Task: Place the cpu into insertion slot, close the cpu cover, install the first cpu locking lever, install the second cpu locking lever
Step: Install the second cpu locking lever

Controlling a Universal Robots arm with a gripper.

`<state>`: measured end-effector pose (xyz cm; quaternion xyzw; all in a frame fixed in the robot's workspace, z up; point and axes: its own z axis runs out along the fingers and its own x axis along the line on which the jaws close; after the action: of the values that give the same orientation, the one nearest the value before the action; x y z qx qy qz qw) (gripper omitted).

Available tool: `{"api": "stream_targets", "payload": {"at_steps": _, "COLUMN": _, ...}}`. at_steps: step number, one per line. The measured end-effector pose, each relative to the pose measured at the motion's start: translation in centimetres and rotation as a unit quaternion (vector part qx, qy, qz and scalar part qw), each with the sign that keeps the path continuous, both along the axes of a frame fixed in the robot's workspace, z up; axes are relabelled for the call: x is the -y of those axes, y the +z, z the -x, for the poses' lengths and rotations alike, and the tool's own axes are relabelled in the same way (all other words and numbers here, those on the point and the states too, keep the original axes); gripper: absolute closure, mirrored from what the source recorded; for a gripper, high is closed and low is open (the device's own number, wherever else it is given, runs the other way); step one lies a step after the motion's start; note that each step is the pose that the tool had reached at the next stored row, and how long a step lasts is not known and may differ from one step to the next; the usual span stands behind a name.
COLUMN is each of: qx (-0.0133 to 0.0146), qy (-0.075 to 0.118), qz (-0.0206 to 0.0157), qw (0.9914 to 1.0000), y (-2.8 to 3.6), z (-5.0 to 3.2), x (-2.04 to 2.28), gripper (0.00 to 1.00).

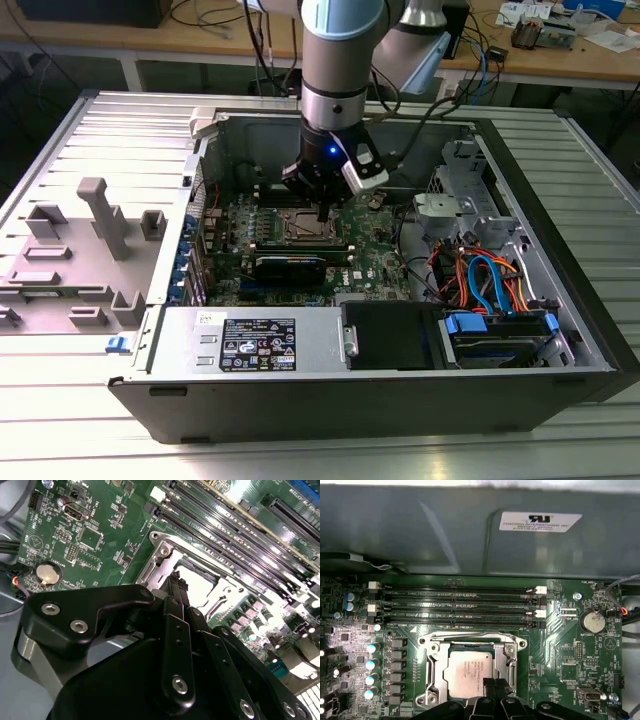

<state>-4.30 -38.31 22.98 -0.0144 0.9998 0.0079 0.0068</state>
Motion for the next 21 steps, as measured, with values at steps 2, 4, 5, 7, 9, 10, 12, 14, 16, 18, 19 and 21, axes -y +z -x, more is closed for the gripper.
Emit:
{"api": "stream_targets", "payload": {"at_steps": 2, "qx": 0.0, "qy": 0.0, "qz": 0.0, "qw": 1.0, "y": 0.6, "z": 0.0, "x": 0.0, "gripper": 0.89}}
{"api": "stream_targets", "payload": {"at_steps": 4, "qx": 0.0, "qy": 0.0, "qz": -0.0001, "qw": 1.0, "y": 1.21, "z": 0.0, "x": 0.0, "gripper": 0.89}}
{"api": "stream_targets", "payload": {"at_steps": 5, "qx": 0.0001, "qy": 0.0, "qz": -0.0008, "qw": 1.0, "y": 1.41, "z": -0.01, "x": 0.08, "gripper": 0.89}}
{"api": "stream_targets", "payload": {"at_steps": 7, "qx": 0.0001, "qy": 0.0, "qz": -0.0015, "qw": 1.0, "y": 1.42, "z": 0.0, "x": 0.22, "gripper": 0.89}}
{"api": "stream_targets", "payload": {"at_steps": 9, "qx": 0.0, "qy": -0.001, "qz": -0.0015, "qw": 1.0, "y": 1.42, "z": 0.0, "x": 0.38, "gripper": 0.89}}
{"api": "stream_targets", "payload": {"at_steps": 10, "qx": 0.0, "qy": 0.0, "qz": -0.0015, "qw": 1.0, "y": 1.42, "z": 0.0, "x": 0.52, "gripper": 0.89}}
{"api": "stream_targets", "payload": {"at_steps": 12, "qx": 0.0, "qy": 0.0, "qz": -0.0015, "qw": 1.0, "y": 1.42, "z": 0.0, "x": 0.79, "gripper": 0.89}}
{"api": "stream_targets", "payload": {"at_steps": 14, "qx": 0.0, "qy": 0.0, "qz": -0.0015, "qw": 1.0, "y": 1.41, "z": 0.01, "x": 1.15, "gripper": 0.89}}
{"api": "stream_targets", "payload": {"at_steps": 16, "qx": 0.0, "qy": -0.001, "qz": -0.0015, "qw": 1.0, "y": 1.33, "z": 0.05, "x": 1.6, "gripper": 0.89}}
{"api": "stream_targets", "payload": {"at_steps": 18, "qx": 0.0, "qy": -0.001, "qz": -0.0015, "qw": 1.0, "y": 1.31, "z": 0.06, "x": 1.67, "gripper": 0.89}}
{"api": "stream_targets", "payload": {"at_steps": 19, "qx": 0.0, "qy": -0.001, "qz": -0.0015, "qw": 1.0, "y": 1.31, "z": 0.06, "x": 1.67, "gripper": 0.89}}
{"api": "stream_targets", "payload": {"at_steps": 21, "qx": 0.0, "qy": -0.001, "qz": -0.0015, "qw": 1.0, "y": 1.31, "z": 0.06, "x": 1.69, "gripper": 0.89}}
